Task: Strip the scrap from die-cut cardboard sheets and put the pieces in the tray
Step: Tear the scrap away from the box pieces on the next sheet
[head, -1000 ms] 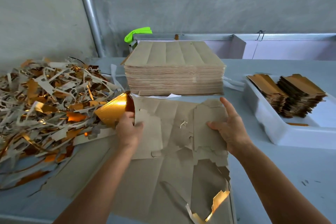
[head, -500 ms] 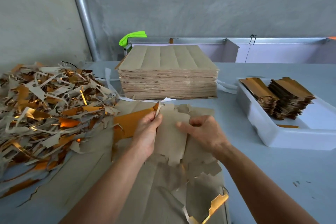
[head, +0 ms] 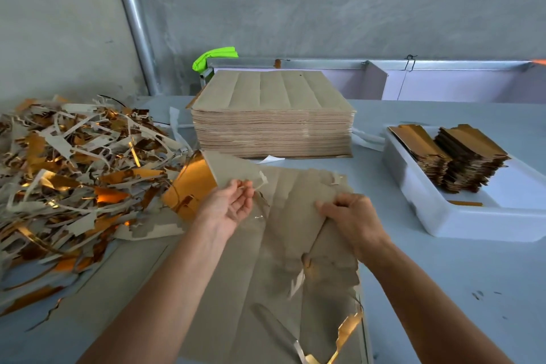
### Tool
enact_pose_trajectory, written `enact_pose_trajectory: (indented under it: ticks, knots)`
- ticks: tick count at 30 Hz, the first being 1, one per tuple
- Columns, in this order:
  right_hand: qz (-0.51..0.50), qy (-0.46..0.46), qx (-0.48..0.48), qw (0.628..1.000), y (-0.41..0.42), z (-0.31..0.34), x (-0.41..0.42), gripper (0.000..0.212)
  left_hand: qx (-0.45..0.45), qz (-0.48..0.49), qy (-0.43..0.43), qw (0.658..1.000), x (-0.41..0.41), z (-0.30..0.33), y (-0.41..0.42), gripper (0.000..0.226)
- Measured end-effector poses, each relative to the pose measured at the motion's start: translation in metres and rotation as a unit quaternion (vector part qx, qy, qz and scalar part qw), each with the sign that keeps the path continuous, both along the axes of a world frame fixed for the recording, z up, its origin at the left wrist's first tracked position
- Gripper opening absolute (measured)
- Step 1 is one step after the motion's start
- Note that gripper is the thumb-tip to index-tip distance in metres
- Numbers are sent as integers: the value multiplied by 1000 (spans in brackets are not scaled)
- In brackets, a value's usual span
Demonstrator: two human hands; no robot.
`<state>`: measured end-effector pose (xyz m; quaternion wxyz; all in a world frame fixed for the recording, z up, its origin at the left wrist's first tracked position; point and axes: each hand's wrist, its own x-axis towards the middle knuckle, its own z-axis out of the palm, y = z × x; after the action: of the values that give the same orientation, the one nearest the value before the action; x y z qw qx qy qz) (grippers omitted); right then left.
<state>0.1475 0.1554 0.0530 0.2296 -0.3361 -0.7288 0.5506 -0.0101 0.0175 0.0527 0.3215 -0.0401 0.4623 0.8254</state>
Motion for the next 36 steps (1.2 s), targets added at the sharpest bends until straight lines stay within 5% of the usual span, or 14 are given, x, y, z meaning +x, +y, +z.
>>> enact_pose_trajectory:
  ticks: [4,11,21,25,27,34,36]
  knots:
    - [-81,59,-114,988,8,-4,3,19,-3,-8,52,999,-1,-7,-8,26]
    - [-124,141,-125,974,26,9,17,8,-104,-14,126,987,-10,-16,-27,26]
    - [-148,141,-114,972,48,11,25,16,-68,-74,157,982,-8,-16,-36,33]
    - [-59,81,28,995,46,14,29,59,-3,-88,155,984,1,-8,-31,10]
    - [10,31,56,998,39,17,28,54,25,-80,123,989,5,-6,-27,24]
    - [137,-7,-100,985,8,28,16,33,91,-138,134,977,24,-8,-14,20]
    - [163,9,-124,979,6,28,15,33,113,-158,135,972,26,-12,-13,35]
